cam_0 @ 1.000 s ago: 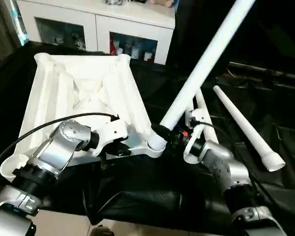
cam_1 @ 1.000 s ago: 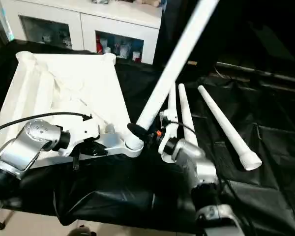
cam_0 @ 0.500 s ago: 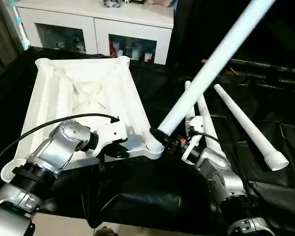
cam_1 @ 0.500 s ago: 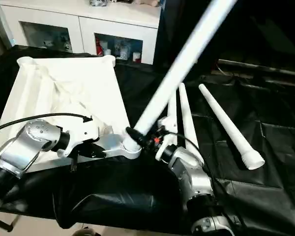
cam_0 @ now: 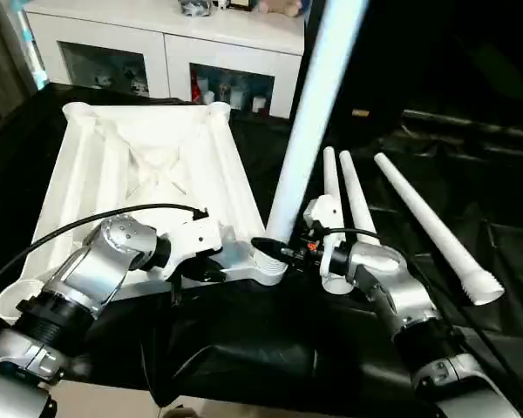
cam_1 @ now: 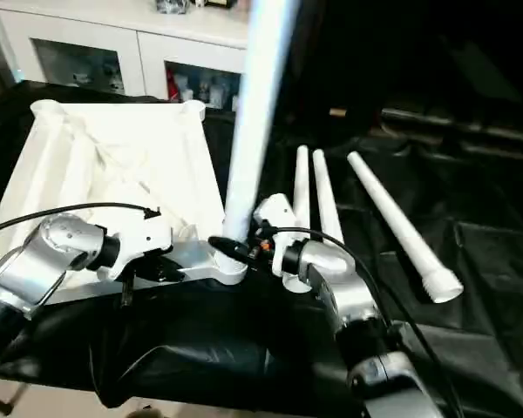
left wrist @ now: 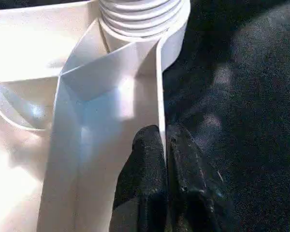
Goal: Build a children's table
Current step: Insert table leg to table base, then rotate leg to tighten
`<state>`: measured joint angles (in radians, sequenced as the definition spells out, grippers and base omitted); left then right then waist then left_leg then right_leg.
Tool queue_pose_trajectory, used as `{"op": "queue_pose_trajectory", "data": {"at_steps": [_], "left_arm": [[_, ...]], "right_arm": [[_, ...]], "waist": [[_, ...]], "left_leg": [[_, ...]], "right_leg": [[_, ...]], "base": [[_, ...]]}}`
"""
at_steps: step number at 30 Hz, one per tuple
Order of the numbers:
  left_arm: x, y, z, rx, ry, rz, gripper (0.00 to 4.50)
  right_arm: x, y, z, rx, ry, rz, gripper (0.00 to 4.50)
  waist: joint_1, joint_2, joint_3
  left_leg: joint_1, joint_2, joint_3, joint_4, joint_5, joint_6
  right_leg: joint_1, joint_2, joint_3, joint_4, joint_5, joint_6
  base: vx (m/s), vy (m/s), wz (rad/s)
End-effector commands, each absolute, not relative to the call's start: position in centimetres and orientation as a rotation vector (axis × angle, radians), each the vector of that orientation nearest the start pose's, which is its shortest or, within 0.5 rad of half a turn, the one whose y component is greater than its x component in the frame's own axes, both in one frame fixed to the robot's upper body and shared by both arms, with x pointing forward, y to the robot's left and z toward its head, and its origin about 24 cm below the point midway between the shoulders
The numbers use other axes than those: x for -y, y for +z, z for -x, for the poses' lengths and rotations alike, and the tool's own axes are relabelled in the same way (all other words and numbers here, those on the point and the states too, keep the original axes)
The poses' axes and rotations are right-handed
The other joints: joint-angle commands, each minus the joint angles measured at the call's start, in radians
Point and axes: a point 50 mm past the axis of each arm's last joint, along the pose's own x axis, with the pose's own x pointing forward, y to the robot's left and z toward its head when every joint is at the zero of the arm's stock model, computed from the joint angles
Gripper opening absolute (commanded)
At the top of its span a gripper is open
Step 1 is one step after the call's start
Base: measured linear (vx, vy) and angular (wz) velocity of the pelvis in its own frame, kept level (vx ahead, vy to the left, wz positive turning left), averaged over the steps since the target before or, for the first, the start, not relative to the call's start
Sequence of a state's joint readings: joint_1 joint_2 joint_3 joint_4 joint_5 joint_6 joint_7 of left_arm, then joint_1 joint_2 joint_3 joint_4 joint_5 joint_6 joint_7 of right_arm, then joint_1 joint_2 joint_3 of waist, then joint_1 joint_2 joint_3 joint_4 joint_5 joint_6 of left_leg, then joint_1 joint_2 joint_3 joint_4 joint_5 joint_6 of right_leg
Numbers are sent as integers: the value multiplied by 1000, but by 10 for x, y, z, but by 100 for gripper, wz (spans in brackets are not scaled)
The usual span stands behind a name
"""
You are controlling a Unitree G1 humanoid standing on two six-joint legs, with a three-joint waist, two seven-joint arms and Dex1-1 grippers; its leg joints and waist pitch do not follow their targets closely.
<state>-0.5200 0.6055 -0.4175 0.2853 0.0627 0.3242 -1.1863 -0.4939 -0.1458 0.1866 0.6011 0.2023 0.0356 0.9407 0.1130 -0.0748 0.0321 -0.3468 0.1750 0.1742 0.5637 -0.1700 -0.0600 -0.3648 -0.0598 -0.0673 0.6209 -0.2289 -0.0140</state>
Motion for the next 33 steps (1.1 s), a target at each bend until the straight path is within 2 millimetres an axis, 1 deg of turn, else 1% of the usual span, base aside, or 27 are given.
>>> {"op": "queue_pose_trajectory", "data": {"at_steps": [1, 3, 4, 6, 7, 8, 10, 11, 13, 14, 16, 17, 18, 20, 21, 22, 23, 24, 26, 27, 28, 29, 30, 32, 33], "left_arm": [[-173, 52, -292, -713, -1260, -657, 0], [-174, 52, -293, -708, -1256, -656, 0], [-174, 52, -293, -708, -1256, -656, 0], [-174, 53, -294, -700, -1250, -656, 0], [-174, 53, -294, -697, -1248, -656, 0], [-173, 54, -294, -687, -1250, -657, 0], [-174, 55, -295, -675, -1251, -663, 0], [-174, 55, -295, -675, -1251, -663, 0], [-174, 58, -295, -651, -1277, -660, 0], [-174, 58, -295, -650, -1278, -660, 0], [-176, 61, -296, -645, -1302, -659, 0], [-177, 62, -296, -645, -1303, -660, 0], [-177, 63, -297, -645, -1303, -664, 0], [-178, 64, -299, -641, -1293, -665, 0], [-178, 66, -302, -636, -1276, -661, 0], [-178, 66, -303, -635, -1273, -660, 0], [-178, 67, -304, -634, -1255, -652, 0], [-178, 67, -306, -636, -1231, -649, 0], [-178, 67, -307, -638, -1221, -648, 0], [-175, 67, -310, -628, -1181, -621, 0], [-175, 67, -310, -628, -1178, -619, 0], [-175, 67, -310, -627, -1175, -618, 0], [-170, 65, -315, -625, -1118, -597, 0], [-170, 65, -315, -625, -1118, -597, 0], [-168, 64, -317, -632, -1081, -594, 0]], "right_arm": [[95, 2, -295, -419, 1157, 12, 191], [96, 2, -297, -424, 1183, 22, 191], [96, 2, -297, -424, 1183, 22, 191], [98, 2, -298, -417, 1200, 14, 191], [99, 2, -298, -413, 1205, 10, 191], [100, 2, -297, -414, 1216, 11, 191], [102, 0, -295, -412, 1236, 21, 191], [102, 0, -295, -412, 1236, 21, 191], [104, 0, -294, -399, 1256, -4, 191], [104, 0, -294, -398, 1256, -5, 191], [106, -1, -295, -394, 1256, -10, 191], [106, -1, -295, -392, 1254, -10, 191], [107, -1, -296, -385, 1250, -12, 191], [107, 0, -297, -378, 1240, -18, 191], [107, 0, -298, -365, 1222, -27, 191], [107, 1, -299, -362, 1219, -29, 191], [107, 1, -300, -350, 1196, -43, 191], [107, -1, -300, -346, 1173, -52, 191], [107, -2, -300, -345, 1163, -54, 191], [104, -6, -301, -342, 1096, -50, 191], [104, -6, -301, -342, 1089, -49, 191], [104, -6, -301, -343, 1084, -49, 191], [99, -14, -304, -363, 944, -39, 191], [99, -14, -304, -363, 944, -39, 191], [93, -20, -306, -388, 844, -18, 191]], "waist": [[-2, 19, -23], [-6, 18, -25], [-6, 13, -23], [-6, 11, -23], [-5, 11, -23], [-3, 8, -24], [-3, 8, -25], [-2, 8, -26], [-2, 10, -27], [-2, 8, -28], [-2, 11, -31], [-3, 10, -31], [-3, 12, -31], [-2, 11, -32], [-1, 17, -31], [-4, 14, -29], [-3, 17, -29], [-4, 16, -27], [-4, 16, -26], [-6, 17, -24], [-7, 16, -23], [-7, 17, -23], [-11, 17, -21], [-14, 18, -19], [-20, 18, -18]], "left_leg": [[18, 72, -44, -86, -471, -56], [15, 72, -42, -87, -454, -52], [16, 72, -41, -86, -454, -49], [19, 71, -38, -84, -452, -47], [19, 71, -38, -84, -452, -46], [19, 72, -37, -84, -445, -44], [17, 72, -37, -85, -432, -42], [18, 72, -36, -84, -431, -41], [18, 72, -35, -84, -425, -41], [17, 73, -34, -85, -423, -41], [17, 72, -32, -85, -411, -42], [16, 72, -32, -85, -408, -41], [14, 72, -32, -86, -398, -41], [14, 72, -31, -86, -383, -38], [14, 71, -31, -86, -384, -38], [15, 72, -32, -87, -401, -42], [16, 72, -33, -87, -411, -45], [19, 72, -34, -86, -436, -49], [19, 73, -35, -87, -444, -51], [22, 74, -37, -87, -473, -56], [24, 73, -38, -88, -488, -60], [25, 73, -40, -88, -494, -61], [25, 73, -44, -90, -515, -69], [27, 72, -48, -92, -540, -76], [24, 71, -51, -93, -562, -78]], "right_leg": [[-3, -112, 63, -111, -510, -122], [-1, -111, 63, -109, -475, -129], [-4, -111, 63, -110, -477, -131], [-6, -111, 65, -112, -477, -132], [-6, -111, 65, -111, -479, -132], [-6, -112, 66, -113, -478, -129], [-4, -110, 66, -110, -454, -133], [-5, -110, 66, -110, -448, -134], [-4, -107, 66, -108, -420, -140], [-3, -107, 66, -106, -403, -145], [-1, -104, 65, -102, -364, -157], [0, -104, 65, -101, -356, -161], [3, -104, 65, -100, -337, -165], [5, -103, 65, -98, -316, -171], [4, -104, 65, -98, -322, -173], [4, -105, 64, -101, -347, -171], [3, -105, 64, -102, -364, -168], [-1, -108, 66, -107, -411, -160], [-2, -108, 65, -109, -429, -157], [-6, -109, 65, -114, -473, -145], [-9, -109, 65, -116, -496, -140], [-9, -110, 64, -118, -510, -136], [-13, -112, 63, -121, -545, -125], [-14, -112, 60, -125, -583, -111], [-14, -112, 58, -127, -610, -99]], "base": [[0, 0, 0], [0, 0, 0], [0, 0, 0], [0, 0, 0], [0, 0, 0], [0, 0, 0], [0, 0, 0], [0, 0, 0], [0, 0, 0], [0, 0, 0], [0, 0, 0], [0, 0, 0], [0, 0, 0], [0, 0, 0], [0, 0, 0], [0, 0, 0], [0, 0, 0], [0, 0, 0], [0, 0, 0], [0, 0, 0], [0, 0, 0], [0, 0, 0], [0, 0, 0], [0, 0, 0], [0, 0, 0]]}}
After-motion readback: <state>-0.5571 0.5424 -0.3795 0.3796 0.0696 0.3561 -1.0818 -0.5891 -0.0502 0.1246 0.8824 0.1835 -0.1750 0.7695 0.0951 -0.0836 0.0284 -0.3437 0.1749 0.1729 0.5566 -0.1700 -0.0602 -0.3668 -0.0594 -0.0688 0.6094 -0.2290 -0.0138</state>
